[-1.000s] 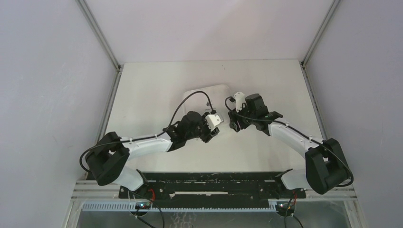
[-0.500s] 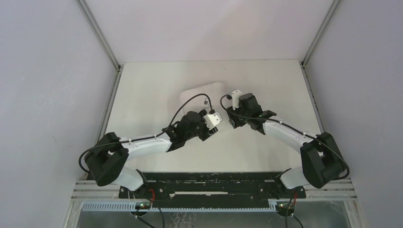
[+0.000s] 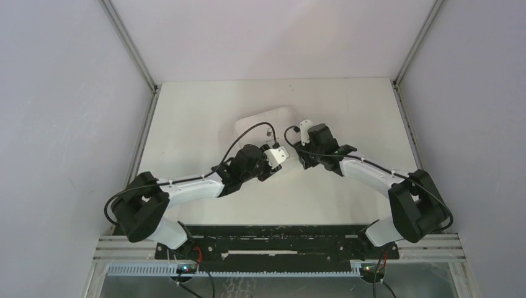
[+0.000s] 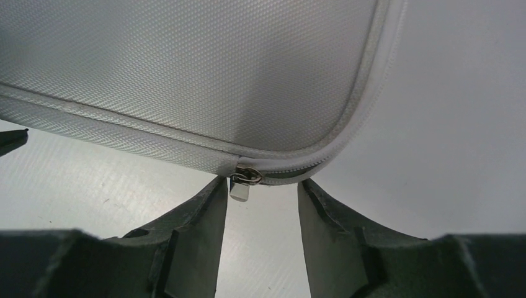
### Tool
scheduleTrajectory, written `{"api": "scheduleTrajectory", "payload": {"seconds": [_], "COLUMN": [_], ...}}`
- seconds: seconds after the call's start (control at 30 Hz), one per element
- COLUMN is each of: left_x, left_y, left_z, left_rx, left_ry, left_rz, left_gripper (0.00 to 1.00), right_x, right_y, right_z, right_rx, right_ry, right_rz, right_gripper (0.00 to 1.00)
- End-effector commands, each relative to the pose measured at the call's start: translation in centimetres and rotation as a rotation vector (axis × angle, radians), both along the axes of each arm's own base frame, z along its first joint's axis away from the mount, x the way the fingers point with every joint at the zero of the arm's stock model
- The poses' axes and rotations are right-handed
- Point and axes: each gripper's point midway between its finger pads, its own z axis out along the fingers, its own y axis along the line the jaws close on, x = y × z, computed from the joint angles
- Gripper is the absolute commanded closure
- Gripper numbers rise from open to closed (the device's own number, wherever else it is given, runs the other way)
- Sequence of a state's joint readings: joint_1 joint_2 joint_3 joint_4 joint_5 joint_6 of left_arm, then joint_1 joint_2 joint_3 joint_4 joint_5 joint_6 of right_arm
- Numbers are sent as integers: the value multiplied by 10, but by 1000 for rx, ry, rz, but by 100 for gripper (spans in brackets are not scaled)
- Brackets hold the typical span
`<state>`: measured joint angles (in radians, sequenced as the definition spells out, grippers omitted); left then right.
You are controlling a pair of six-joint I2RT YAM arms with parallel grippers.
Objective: Organize the medicine kit
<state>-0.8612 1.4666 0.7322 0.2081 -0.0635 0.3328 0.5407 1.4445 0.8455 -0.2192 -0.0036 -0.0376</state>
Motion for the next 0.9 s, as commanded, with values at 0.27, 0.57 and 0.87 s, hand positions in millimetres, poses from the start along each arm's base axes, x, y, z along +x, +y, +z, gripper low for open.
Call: {"api": "scheduleTrajectory", "payload": {"seconds": [0.27, 0.57, 0.87], "left_x": [-2, -1, -2], "left_y": [-10, -9, -8], "left_z": [-12, -12, -13], "left_rx": [-50, -51, -47], "left_ry": [50, 45, 43], "left_rz": [-27, -26, -32], "left_gripper": [46, 46, 47], "right_x": [11, 15, 16], "right_y": [10, 8, 6], "right_z": [12, 22, 25], "right_rx": [-27, -36, -51], "right_ry": [-97, -135, -147], "right_rz": [-20, -32, -26], "right_gripper": [59, 74, 71]}}
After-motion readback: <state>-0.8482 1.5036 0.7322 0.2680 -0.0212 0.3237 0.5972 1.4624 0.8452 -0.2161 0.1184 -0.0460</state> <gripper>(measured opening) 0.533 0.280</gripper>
